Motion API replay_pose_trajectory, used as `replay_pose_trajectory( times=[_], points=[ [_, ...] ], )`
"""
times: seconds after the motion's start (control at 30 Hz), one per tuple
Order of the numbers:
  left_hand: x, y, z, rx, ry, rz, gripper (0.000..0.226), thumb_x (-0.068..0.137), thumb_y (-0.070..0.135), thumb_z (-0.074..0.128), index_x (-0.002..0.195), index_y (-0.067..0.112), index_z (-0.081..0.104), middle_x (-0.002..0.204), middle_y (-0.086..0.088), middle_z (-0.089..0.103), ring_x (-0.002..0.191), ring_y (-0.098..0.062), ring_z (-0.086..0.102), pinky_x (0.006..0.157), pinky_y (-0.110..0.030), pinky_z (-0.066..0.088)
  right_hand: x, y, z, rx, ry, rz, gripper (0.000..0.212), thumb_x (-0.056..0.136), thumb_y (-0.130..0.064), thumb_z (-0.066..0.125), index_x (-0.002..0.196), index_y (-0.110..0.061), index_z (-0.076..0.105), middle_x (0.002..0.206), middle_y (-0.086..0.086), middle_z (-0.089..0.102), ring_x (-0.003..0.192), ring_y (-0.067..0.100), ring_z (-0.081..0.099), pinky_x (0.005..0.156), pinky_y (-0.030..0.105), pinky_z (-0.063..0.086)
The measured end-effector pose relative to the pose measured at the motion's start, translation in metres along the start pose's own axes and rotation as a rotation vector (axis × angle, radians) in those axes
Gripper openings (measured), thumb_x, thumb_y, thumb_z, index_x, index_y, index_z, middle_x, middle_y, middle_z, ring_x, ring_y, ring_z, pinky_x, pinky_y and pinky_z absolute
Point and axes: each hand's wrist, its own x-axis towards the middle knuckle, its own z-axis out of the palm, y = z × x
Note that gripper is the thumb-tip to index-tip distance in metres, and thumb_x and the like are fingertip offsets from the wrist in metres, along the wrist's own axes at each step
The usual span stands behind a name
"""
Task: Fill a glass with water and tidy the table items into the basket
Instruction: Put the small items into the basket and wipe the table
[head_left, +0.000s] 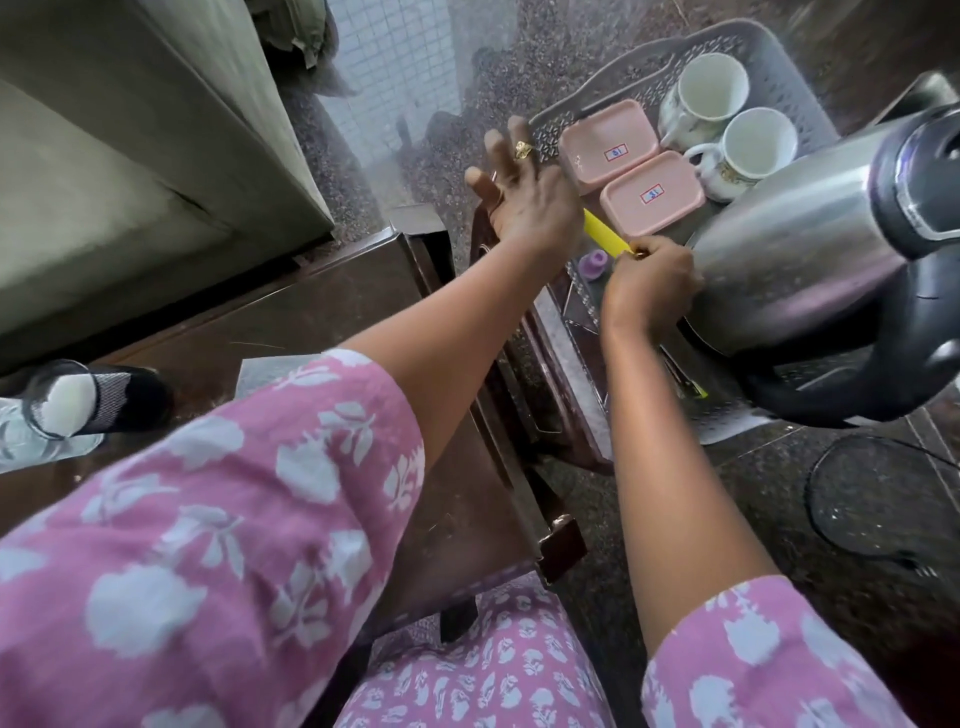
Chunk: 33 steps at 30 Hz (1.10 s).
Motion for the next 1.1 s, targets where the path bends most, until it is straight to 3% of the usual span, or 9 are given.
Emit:
replay_pose_trajectory(
  times=[0.37, 0.5, 0.67, 0.87, 1.1],
  points=[
    [0.004, 0.002, 0.01, -0.014, 0.061, -0.019, 0.048, 0.091, 0.011, 0.036, 0.138, 0.02, 0.038, 0.156, -0.003, -0.018, 0.14, -0.037, -0.018, 0.11, -0.059, -0.004, 0.006, -0.003, 0.004, -0.09, -0.081, -0.095, 0.035, 0.082, -0.001, 0.047, 0.11, -0.006, 0.067, 0.116, 0.02, 0.06, 0.103, 0.037, 0.055, 0.08, 0.038, 0.042],
    [-0.003, -0.005, 0.016, -0.171, 0.172, 0.06, 0.046, 0.091, 0.016, 0.039, 0.135, 0.031, 0.037, 0.156, -0.003, -0.004, 0.14, -0.037, -0.005, 0.109, -0.059, 0.006, -0.005, -0.003, 0.005, 0.021, 0.037, -0.135, 0.03, 0.081, 0.002, 0.047, 0.103, 0.0, 0.068, 0.111, 0.023, 0.058, 0.097, 0.037, 0.055, 0.077, 0.033, 0.035],
    [-0.027, -0.027, 0.024, -0.316, 0.345, 0.113, 0.034, 0.092, 0.029, 0.044, 0.125, 0.034, 0.046, 0.147, -0.002, 0.02, 0.132, -0.03, 0.013, 0.099, -0.046, 0.021, -0.032, -0.009, 0.02, 0.229, 0.233, -0.414, 0.017, 0.068, 0.011, 0.056, 0.074, 0.003, 0.069, 0.079, 0.024, 0.064, 0.071, 0.035, 0.064, 0.066, 0.029, 0.038],
    [-0.058, -0.09, 0.04, -0.485, 0.448, -0.105, 0.029, 0.092, 0.031, 0.046, 0.12, 0.031, 0.053, 0.14, -0.003, 0.032, 0.127, -0.028, 0.022, 0.099, -0.046, 0.022, -0.084, -0.007, 0.046, 0.23, 0.193, -0.65, 0.014, 0.067, 0.013, 0.062, 0.074, 0.003, 0.067, 0.08, 0.022, 0.063, 0.077, 0.026, 0.059, 0.072, 0.026, 0.042],
    [-0.085, -0.215, 0.07, -0.503, 0.469, -0.538, 0.036, 0.09, 0.026, 0.047, 0.125, 0.028, 0.048, 0.138, -0.001, 0.035, 0.127, -0.026, 0.029, 0.101, -0.043, 0.025, -0.154, 0.006, 0.1, 0.207, -0.124, -0.638, 0.01, 0.071, 0.009, 0.063, 0.077, 0.003, 0.069, 0.081, 0.021, 0.063, 0.074, 0.033, 0.065, 0.072, 0.026, 0.041]
  ],
)
